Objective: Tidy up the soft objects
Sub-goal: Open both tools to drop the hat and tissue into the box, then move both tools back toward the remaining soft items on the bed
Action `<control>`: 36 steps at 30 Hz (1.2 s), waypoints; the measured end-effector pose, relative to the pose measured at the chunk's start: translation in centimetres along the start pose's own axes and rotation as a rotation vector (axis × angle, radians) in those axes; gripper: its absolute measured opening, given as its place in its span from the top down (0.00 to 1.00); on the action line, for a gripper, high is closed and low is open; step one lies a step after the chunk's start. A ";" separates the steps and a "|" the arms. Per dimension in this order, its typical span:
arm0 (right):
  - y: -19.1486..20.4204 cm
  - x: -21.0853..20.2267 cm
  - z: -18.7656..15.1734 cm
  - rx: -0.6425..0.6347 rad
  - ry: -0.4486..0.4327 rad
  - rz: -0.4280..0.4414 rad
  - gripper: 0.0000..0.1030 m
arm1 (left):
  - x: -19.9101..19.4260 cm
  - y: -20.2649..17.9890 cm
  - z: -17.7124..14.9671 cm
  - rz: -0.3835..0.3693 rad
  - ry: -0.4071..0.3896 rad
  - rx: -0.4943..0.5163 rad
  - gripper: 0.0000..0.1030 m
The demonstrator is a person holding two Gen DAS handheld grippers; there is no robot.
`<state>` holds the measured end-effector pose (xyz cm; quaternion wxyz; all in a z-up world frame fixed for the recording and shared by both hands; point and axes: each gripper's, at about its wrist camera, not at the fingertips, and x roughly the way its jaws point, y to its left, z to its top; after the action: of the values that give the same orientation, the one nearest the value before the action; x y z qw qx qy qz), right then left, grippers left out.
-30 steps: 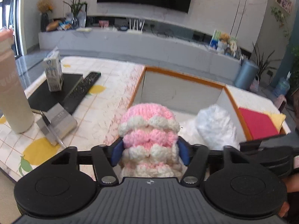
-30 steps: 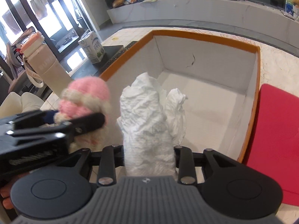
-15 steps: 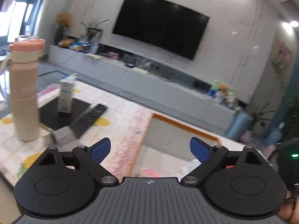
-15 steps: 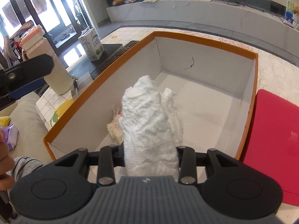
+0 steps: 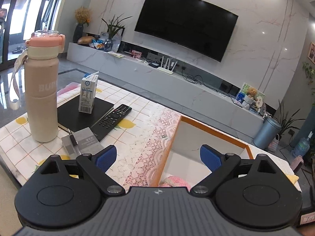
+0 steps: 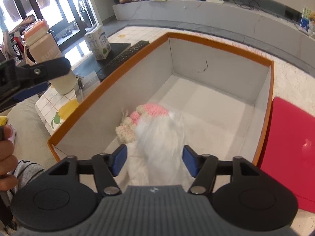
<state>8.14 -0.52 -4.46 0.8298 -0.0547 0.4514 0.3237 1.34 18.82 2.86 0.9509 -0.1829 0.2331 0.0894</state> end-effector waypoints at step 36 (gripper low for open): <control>-4.4 -18.4 -1.5 0.055 -0.384 -0.099 0.25 | -4.5 -6.1 0.7 -0.086 -0.066 0.142 0.00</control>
<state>2.59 -13.58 8.19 0.9166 0.0084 0.2904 0.2745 -0.70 13.15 7.46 0.9716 -0.1218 0.1994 0.0375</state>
